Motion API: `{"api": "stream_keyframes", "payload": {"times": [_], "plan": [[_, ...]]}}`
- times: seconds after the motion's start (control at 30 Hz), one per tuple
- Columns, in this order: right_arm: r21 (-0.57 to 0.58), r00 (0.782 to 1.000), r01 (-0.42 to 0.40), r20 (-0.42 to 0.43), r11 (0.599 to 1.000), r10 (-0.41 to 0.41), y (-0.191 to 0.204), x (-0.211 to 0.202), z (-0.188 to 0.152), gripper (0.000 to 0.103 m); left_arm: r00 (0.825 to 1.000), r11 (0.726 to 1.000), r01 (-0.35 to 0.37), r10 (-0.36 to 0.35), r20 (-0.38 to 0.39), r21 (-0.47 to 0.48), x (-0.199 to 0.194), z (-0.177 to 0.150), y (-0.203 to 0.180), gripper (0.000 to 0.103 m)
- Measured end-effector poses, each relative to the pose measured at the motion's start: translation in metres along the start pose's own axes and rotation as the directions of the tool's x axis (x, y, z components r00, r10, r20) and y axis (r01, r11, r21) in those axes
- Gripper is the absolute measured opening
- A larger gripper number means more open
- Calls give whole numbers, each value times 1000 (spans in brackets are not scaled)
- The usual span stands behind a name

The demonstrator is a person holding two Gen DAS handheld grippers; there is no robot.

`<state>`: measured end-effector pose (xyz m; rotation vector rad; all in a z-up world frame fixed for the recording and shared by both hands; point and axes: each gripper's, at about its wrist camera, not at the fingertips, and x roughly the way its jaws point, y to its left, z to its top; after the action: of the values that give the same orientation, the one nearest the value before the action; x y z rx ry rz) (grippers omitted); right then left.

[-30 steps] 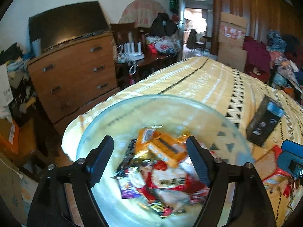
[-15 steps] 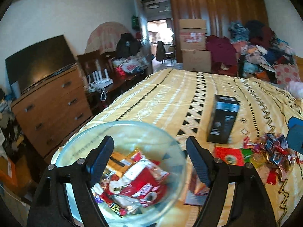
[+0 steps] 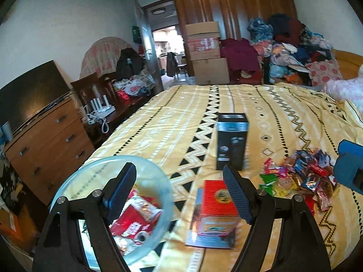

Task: Organize snacks
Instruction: 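Move both tools back to the snack pile, then grasp the pink wafer packet with the right tool while the left tool grasps the clear cookie bag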

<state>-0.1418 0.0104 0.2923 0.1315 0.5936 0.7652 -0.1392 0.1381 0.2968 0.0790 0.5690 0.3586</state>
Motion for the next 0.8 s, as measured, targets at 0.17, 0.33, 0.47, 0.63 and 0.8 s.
{"api": "stream_keyframes", "payload": {"times": [0.17, 0.33, 0.47, 0.63, 0.8], "plan": [[21, 996, 85, 25, 996, -85, -40, -30, -14, 75, 981, 981, 192, -192, -2, 3, 1, 12, -42, 80], [143, 958, 285, -12, 948, -286, -128, -77, -59, 76, 861, 863, 505, -505, -51, -21, 26, 16, -99, 80], [276, 936, 352, -105, 895, -336, -185, -96, -107, 77, 751, 784, 615, -616, -237, -87, 83, -15, -153, 80], [353, 920, 387, -203, 852, -335, -219, -101, -153, 77, 701, 789, 613, -572, -427, -49, 148, -84, -209, 79], [383, 916, 388, -259, 838, -306, -237, -89, -175, 77, 681, 751, 659, -578, -449, 33, 166, -114, -236, 79]]}}
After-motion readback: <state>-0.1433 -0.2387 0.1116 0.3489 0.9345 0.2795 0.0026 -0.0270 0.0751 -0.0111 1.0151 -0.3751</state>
